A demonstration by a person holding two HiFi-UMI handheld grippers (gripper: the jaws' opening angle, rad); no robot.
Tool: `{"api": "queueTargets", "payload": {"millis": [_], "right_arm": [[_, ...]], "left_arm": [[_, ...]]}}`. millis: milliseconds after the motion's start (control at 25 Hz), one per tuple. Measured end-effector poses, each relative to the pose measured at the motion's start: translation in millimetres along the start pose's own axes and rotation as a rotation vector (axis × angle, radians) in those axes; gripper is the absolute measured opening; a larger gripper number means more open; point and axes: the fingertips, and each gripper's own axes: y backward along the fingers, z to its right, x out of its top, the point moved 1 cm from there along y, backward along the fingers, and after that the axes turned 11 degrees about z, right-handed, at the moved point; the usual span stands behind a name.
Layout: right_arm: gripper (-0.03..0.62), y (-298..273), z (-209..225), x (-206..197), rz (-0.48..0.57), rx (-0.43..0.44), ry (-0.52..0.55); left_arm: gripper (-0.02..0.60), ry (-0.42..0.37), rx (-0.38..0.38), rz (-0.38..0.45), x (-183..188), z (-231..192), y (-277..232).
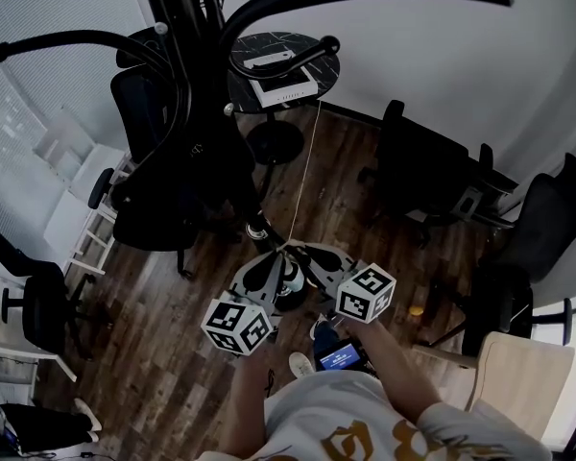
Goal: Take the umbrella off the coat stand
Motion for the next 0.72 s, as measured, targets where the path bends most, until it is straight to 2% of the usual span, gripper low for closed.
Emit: {"api": "queueTargets", "payload": {"millis": [720], "right_arm": [[0.012,27,-11,8,0.025,-0.025,0.018]], "left_arm": [[0.023,-0.011,-0.047,-0.005,-1,26,7]]}}
